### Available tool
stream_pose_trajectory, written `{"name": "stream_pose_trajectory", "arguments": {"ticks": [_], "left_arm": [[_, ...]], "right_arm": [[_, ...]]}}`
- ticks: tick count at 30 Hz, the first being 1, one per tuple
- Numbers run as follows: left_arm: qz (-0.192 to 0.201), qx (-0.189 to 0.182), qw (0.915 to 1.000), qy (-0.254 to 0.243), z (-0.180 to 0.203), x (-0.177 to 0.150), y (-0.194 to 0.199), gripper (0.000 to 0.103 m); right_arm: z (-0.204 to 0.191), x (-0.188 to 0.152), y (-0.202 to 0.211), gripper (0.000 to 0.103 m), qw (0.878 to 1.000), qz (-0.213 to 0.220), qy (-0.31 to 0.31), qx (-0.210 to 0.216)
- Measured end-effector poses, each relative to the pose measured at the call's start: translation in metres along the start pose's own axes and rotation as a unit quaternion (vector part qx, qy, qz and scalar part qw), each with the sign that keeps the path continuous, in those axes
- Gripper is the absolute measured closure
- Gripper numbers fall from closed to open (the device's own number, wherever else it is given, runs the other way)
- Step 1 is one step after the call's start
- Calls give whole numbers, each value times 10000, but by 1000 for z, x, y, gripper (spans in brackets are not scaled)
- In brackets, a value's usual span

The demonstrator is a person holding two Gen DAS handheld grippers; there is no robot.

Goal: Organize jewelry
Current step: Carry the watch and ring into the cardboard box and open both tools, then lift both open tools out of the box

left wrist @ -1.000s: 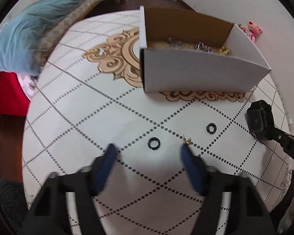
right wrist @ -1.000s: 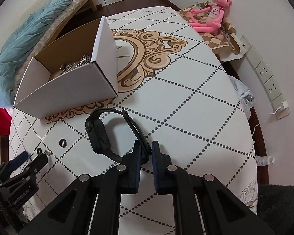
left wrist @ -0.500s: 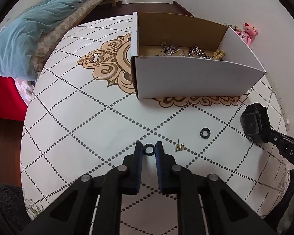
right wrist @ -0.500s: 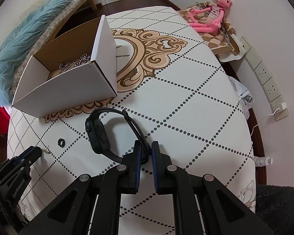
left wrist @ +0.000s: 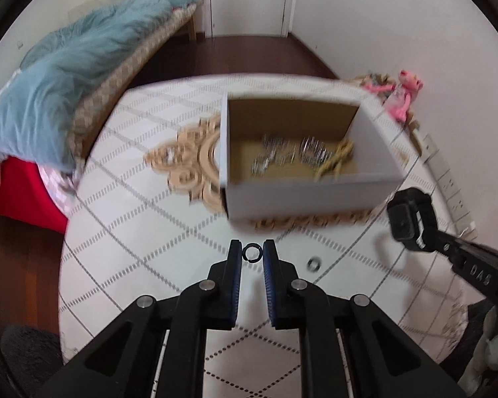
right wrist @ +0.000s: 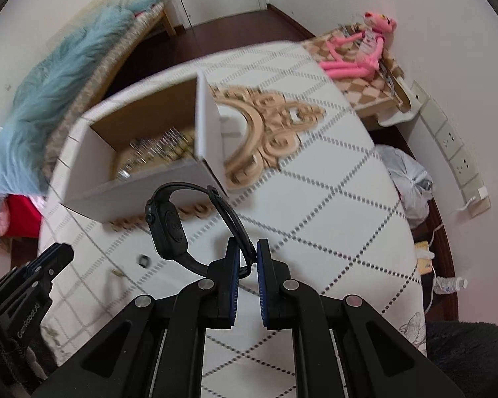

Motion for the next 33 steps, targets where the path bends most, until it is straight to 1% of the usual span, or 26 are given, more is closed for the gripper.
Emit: {"name": "stream_pose_trajectory", "arguments": {"ticks": [2, 5, 9, 14, 18, 21, 22, 23, 24, 25, 26, 27, 28, 29, 30, 32, 33], "left_arm": [[161, -74, 9998, -19, 4, 16, 10, 93], [291, -228, 9993, -15, 7, 39, 17, 93], [310, -396, 9987, 24, 6, 67, 14, 93], [146, -569, 9982, 105, 2, 91, -3, 93], [-119, -722, 9973, 113, 0, 105, -21, 93], [-289, -691, 9971, 154, -1, 113, -31, 91], [-396, -742, 9962, 221, -2, 115, -34, 91], [-450, -768, 9957, 268, -3, 117, -36, 89], [-508, -763, 9953, 321, -4, 119, -38, 88], [-524, -709, 9955, 353, -6, 121, -38, 87], [-504, -649, 9960, 362, -8, 122, -37, 85], [-490, -582, 9964, 364, -9, 122, -36, 75], [-449, -521, 9970, 367, -12, 122, -33, 57], [-394, -457, 9974, 388, -15, 122, -30, 47], [-354, -385, 9978, 415, -18, 122, -28, 31], [-278, -305, 9980, 472, -24, 121, -23, 30], [-282, -224, 9982, 474, -27, 119, -21, 30]], "right_arm": [[-5, 8, 14, 93, 9998, 142, 12, 103], [-13, 24, 30, 93, 9992, 306, 34, 270], [-28, 51, 39, 93, 9982, 457, 119, 380], [-41, 81, 18, 93, 9985, 316, 281, 358], [-47, 97, -7, 93, 9987, 94, 397, 293], [-57, 108, -24, 92, 9979, -79, 594, 246], [-60, 111, -32, 90, 9976, -230, 601, 252], [-60, 114, -34, 89, 9975, -233, 601, 305], [-62, 118, -35, 84, 9971, -275, 638, 317], [-63, 120, -36, 73, 9968, -342, 637, 339], [-62, 122, -35, 65, 9968, -378, 589, 394], [-62, 123, -33, 53, 9967, -375, 553, 455], [-61, 124, -29, 50, 9969, -323, 561, 453], [-61, 123, -27, 50, 9970, -292, 579, 421], [-60, 122, -25, 50, 9970, -278, 608, 392], [-59, 120, -23, 49, 9971, -285, 641, 304], [-57, 118, -22, 46, 9971, -294, 654, 263]]}}
Point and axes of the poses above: each gripper's, at about its wrist camera, not at the fingertips, and y roughly against the way its jaws point, z to its right, x to its top, the point moved 5 cm from there along -y, roughly the way its jaws point, and after that the axes turned 8 degrees about -x, right-handed, at the moved point
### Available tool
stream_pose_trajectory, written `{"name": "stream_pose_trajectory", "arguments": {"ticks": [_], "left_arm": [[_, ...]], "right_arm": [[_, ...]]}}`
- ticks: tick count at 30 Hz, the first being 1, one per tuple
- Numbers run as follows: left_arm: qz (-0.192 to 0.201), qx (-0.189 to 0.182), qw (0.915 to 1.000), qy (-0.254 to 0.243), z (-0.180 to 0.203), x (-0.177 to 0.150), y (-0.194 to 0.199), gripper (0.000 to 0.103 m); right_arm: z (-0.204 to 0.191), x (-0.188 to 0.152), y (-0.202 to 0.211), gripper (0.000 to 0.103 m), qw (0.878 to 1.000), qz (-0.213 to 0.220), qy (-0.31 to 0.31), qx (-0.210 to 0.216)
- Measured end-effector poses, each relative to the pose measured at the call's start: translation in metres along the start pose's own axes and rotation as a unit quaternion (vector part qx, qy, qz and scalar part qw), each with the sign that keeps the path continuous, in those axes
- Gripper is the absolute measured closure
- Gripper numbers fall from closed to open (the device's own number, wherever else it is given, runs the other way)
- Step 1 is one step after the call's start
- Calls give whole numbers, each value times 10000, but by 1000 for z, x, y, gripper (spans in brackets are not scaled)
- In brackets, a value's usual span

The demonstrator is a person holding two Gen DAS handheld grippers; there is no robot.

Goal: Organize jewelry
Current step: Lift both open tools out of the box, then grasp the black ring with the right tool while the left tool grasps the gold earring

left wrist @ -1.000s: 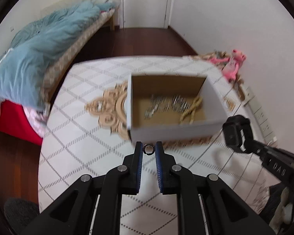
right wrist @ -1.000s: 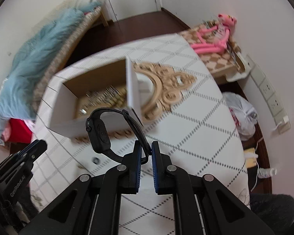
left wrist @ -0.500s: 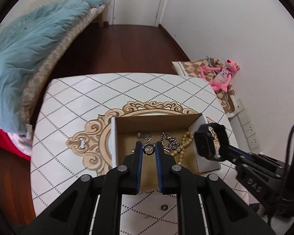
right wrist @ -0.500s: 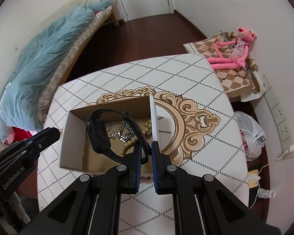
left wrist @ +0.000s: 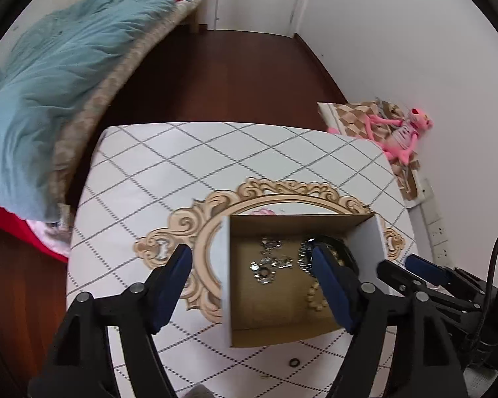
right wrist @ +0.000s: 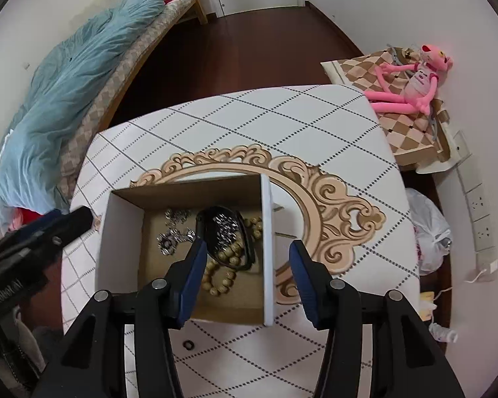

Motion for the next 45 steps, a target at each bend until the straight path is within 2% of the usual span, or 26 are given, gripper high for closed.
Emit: {"name": "stream_pose_trajectory", "arguments": {"ticks": [2, 4, 6, 8, 10, 17, 25, 38, 42, 45], "left_arm": [[-22, 261, 9997, -36, -6, -3, 1, 27], [-21, 503, 9987, -76, -12, -8, 2, 3], [14, 678, 9977, -68, -18, -16, 4, 2], [-9, 817, 9966, -67, -22, -23, 3, 2], [2, 909, 9958, -57, -25, -29, 4, 1], [145, 940, 9954, -82, -21, -40, 21, 1], [517, 979, 9936, -217, -2, -44, 62, 1], [787, 915, 9922, -322, 15, -57, 112, 1], [720, 1005, 9921, -235, 8, -65, 109, 1], [496, 1165, 9919, -101, -7, -79, 90, 1]], "right_arm": [[1, -5, 0, 39, 10000, -31, 16, -58], [2, -11, 0, 18, 9997, -59, 80, -201], [1, -18, -2, 10, 9994, -113, 153, -297], [0, -25, -4, 10, 9991, -187, 199, -338], [-1, -31, -7, 5, 9987, -244, 238, -373], [-1, -37, 14, 4, 9977, -2, 296, -602], [3, -40, 63, 4, 9959, 430, 328, -722], [6, -57, 134, 4, 9935, 924, 179, -637], [3, -65, 133, 4, 9943, 883, 170, -565], [2, -75, 109, 4, 9967, 650, 144, -462]]}}
Point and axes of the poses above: each gripper's, at about its wrist camera, not at the fingertips, and y roughly against the way its jaws point, z to its right, x to its top, the point moved 5 cm from there along -y, roughly the way its jaws point, and after that the axes turned 8 degrees about -x, right-handed, at the moved point
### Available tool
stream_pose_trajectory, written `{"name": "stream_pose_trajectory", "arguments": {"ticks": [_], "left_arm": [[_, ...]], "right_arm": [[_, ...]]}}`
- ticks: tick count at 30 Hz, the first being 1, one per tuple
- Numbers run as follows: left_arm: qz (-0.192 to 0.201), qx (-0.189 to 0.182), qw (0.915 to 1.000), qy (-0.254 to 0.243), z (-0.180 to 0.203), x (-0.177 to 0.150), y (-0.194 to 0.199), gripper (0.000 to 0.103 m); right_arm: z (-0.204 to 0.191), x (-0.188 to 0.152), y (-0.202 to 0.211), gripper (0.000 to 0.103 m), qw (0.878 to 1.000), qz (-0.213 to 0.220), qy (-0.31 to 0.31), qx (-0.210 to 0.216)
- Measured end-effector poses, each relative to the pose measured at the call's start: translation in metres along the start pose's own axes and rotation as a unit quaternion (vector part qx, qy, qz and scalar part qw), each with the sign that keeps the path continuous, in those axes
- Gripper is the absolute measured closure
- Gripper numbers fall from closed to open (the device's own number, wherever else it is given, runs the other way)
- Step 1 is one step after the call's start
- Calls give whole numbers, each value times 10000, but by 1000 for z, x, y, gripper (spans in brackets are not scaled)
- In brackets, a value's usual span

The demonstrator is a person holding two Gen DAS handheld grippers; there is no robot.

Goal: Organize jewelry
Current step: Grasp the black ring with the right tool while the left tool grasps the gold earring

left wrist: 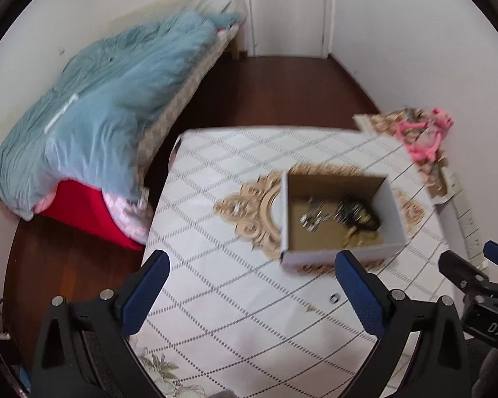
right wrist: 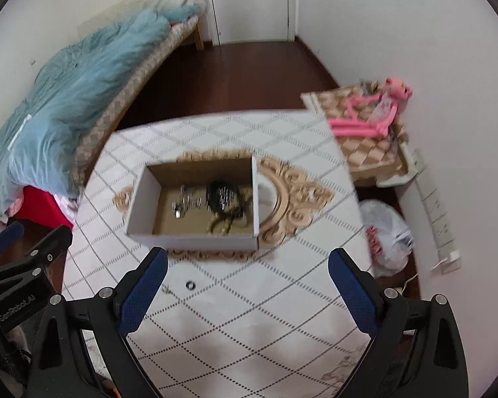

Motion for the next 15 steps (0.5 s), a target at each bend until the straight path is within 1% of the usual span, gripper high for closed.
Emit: {"name": "stream_pose_trajectory", "arguments": {"ticks": [3, 5, 6, 7, 10, 11, 15], "left_arm": [[-315, 203, 9993, 79, -11, -23, -30, 1], [-555, 353, 9978, 116, -18, -38, -52, 1], [-693, 388, 9967, 159, -22, -46, -64, 1], [-791, 409, 9958, 195, -26, -53, -72, 1], [-1019, 527, 9931, 251, -35, -69, -93, 1], [-1084, 577, 9921, 256, -38, -74, -99, 1], [-1279, 657, 9892, 300, -47, -89, -114, 2]], "right_arm": [[-6, -20, -33, 5, 9994, -300, -20, 159], [-12, -33, -55, 17, 9986, -414, -26, 341], [-17, -39, -65, 30, 9980, -476, -17, 414], [-23, -46, -77, 36, 9967, -582, -6, 565], [-43, -62, -102, 42, 9938, -701, 56, 855], [-49, -66, -107, 43, 9934, -709, 95, 899], [-74, -76, -123, 45, 9938, -617, 376, 844]]}}
Point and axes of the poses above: each gripper's, at about its wrist camera, not at the fingertips, and y roughly against the way its jaws point, z to its right, x to its top, the point moved 5 cm from there along -y, roughly the way its jaws point, and after that the axes turned 8 degrees about -x, right-handed, at the moved point
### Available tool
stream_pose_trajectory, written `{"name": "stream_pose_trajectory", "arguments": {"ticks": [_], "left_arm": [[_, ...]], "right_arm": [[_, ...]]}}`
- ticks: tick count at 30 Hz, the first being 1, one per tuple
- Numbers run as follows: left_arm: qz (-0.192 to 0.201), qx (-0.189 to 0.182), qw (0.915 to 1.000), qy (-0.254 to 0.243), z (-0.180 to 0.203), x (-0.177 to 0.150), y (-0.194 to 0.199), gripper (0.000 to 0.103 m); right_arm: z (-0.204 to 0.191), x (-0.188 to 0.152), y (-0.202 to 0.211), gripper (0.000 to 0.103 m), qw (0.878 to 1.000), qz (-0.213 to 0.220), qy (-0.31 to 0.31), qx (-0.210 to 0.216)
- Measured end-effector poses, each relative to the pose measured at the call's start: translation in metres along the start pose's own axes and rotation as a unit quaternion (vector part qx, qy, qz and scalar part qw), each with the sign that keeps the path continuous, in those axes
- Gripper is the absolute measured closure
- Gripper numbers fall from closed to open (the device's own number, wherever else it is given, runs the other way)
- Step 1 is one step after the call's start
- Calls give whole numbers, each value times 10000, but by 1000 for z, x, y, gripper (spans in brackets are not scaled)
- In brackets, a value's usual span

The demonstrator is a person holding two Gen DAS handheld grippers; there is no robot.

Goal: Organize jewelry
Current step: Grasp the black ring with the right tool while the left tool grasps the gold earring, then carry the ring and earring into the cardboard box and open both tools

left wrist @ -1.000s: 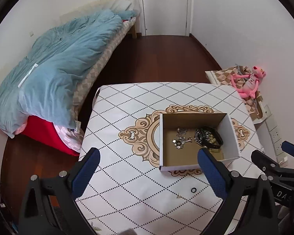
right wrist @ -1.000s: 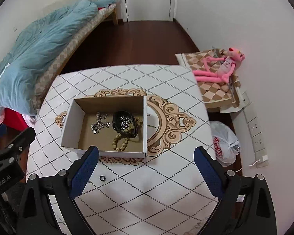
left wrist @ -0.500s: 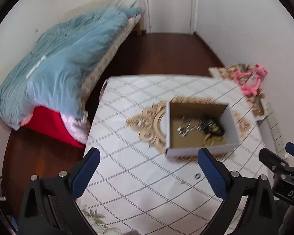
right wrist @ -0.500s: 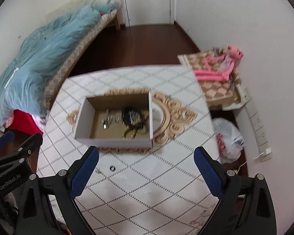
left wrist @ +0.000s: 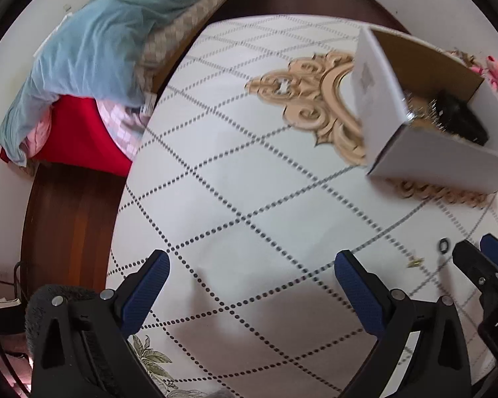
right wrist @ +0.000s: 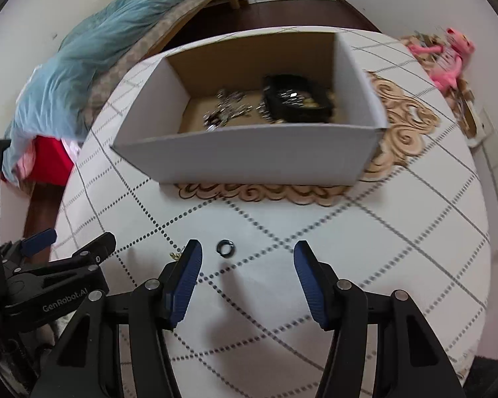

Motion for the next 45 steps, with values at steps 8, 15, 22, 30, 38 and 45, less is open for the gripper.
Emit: {"name": "stream_pose_trajectory", "arguments": {"ticks": [8, 15, 22, 30, 38, 45], "left_arm": [[-121, 1, 9998, 158, -11, -7, -11, 1], [-113, -20, 9999, 90, -8, -4, -12, 1], [54, -663, 9978, -47, 30, -5, 4, 2], [235, -1213, 9907, -566, 89, -14, 5, 12], [455, -1233, 9877, -849, 100, -14, 3, 77], [522, -1296, 9861, -902, 100, -13, 4, 95]], "right_arm": [[-22, -2, -13, 67, 9965, 301, 520, -579], [-15, -5, -9, 90, 9939, 491, 541, -821], [34, -5, 15, 90, 9951, 517, -211, -812], [74, -15, 21, 90, 9925, 444, -579, -984], [82, -22, 20, 90, 9916, 388, -690, -1021], [85, -20, 22, 90, 9909, 426, -746, -1037]]}}
Point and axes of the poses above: each gripper's, at about its wrist camera, not at the fingertips, and y roughly against the way its jaws point, z to its right, x to its top, the point moved 5 cm from there along -y, roughly the way its jaws point, and after that the axes turned 8 degrees about -x, right-handed, at the moved point
